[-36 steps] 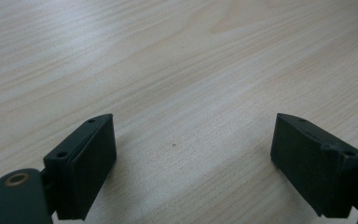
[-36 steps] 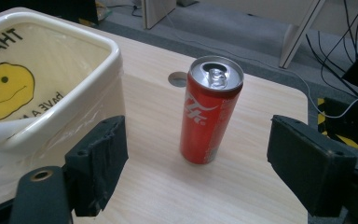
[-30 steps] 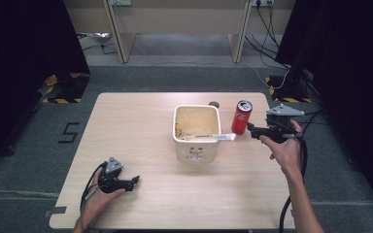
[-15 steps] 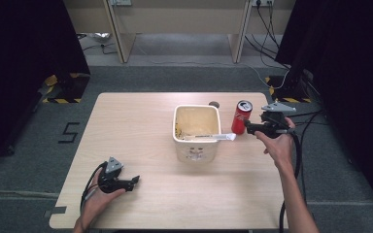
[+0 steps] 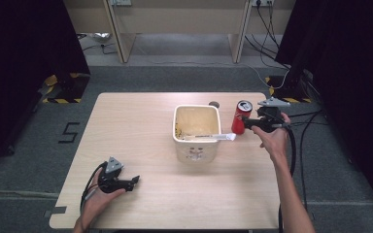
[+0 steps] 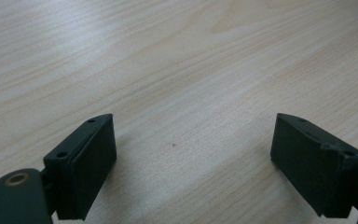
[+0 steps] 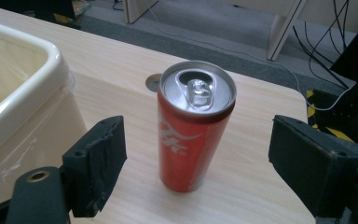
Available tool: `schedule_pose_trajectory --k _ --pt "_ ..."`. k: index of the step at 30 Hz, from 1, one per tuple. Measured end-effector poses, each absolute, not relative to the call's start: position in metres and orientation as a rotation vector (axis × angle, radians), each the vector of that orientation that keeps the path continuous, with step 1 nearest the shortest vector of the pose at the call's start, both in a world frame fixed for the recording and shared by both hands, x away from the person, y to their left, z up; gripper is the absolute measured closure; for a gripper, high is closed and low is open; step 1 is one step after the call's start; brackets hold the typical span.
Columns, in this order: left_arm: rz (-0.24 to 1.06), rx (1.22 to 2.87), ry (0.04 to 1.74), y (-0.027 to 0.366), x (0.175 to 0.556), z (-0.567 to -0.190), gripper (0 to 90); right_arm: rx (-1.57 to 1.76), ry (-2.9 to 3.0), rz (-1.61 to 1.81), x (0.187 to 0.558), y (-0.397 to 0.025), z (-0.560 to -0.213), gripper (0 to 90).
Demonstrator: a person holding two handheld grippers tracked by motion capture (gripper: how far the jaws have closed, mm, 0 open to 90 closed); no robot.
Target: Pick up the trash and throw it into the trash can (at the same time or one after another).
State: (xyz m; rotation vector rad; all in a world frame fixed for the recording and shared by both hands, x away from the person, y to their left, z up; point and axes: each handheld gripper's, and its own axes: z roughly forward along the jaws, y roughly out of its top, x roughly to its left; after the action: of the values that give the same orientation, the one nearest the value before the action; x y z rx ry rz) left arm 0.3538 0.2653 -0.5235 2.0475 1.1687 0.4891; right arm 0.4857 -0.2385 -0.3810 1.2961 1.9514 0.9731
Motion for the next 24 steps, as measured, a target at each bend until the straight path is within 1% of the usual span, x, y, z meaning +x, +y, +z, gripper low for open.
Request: schedule_pose_trajectory --k 12,24 --pt "0.489 2.042 1.167 0.265 0.354 -0.524 13.5 1.347 1.946 0.976 0.507 -0.238 -0.399 19.0" --pt "0.488 2.049 1.167 0.266 0.354 -0.524 13.5 1.362 1.939 1.003 0.521 -0.234 -0.412 15.9"
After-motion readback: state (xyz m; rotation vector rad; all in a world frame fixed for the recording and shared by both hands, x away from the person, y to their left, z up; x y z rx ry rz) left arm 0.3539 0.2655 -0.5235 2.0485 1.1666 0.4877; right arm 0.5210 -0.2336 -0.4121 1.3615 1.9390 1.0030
